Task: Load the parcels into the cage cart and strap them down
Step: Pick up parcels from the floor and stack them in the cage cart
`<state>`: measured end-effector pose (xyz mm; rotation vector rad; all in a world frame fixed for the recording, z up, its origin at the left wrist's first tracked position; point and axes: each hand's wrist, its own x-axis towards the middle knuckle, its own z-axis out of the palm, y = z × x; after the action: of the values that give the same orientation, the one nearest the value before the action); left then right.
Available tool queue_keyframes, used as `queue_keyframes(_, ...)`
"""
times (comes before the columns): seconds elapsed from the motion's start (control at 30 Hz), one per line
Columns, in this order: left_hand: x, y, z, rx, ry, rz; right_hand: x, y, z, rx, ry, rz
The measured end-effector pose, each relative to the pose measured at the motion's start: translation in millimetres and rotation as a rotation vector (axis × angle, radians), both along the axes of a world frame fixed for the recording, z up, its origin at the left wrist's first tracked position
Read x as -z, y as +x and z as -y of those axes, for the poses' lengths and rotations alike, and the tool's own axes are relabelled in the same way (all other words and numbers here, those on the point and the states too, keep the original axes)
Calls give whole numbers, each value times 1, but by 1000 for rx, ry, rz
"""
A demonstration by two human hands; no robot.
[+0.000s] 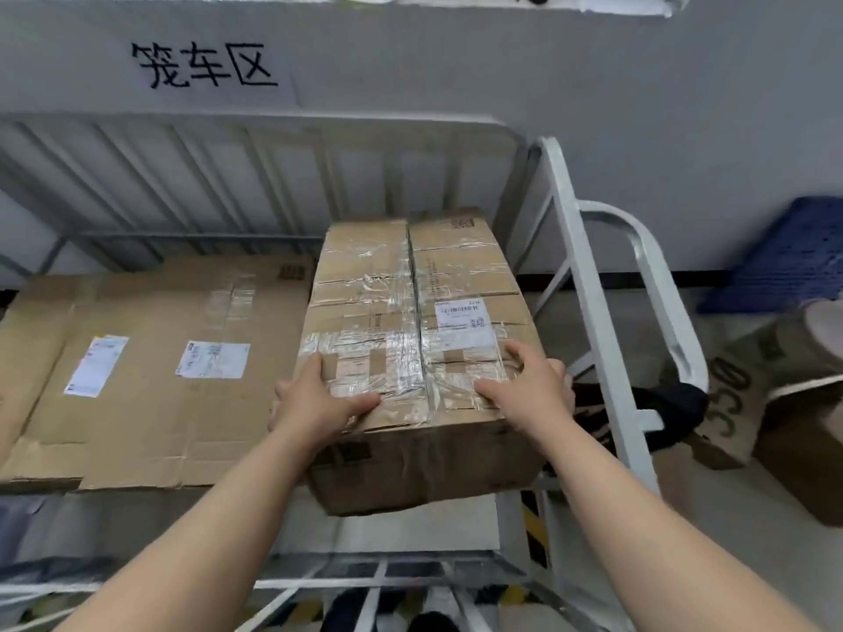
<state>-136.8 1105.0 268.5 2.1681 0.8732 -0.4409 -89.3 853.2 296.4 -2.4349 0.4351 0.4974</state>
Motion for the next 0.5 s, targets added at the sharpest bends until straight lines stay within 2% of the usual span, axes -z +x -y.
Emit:
queue_keyframes(0.23,91,38,-4,89,44,-116,100,22,-8,79,-2,-90)
queue_keyframes(0.5,194,46,2,114,70,-198,209,35,-8,74,-18,-148)
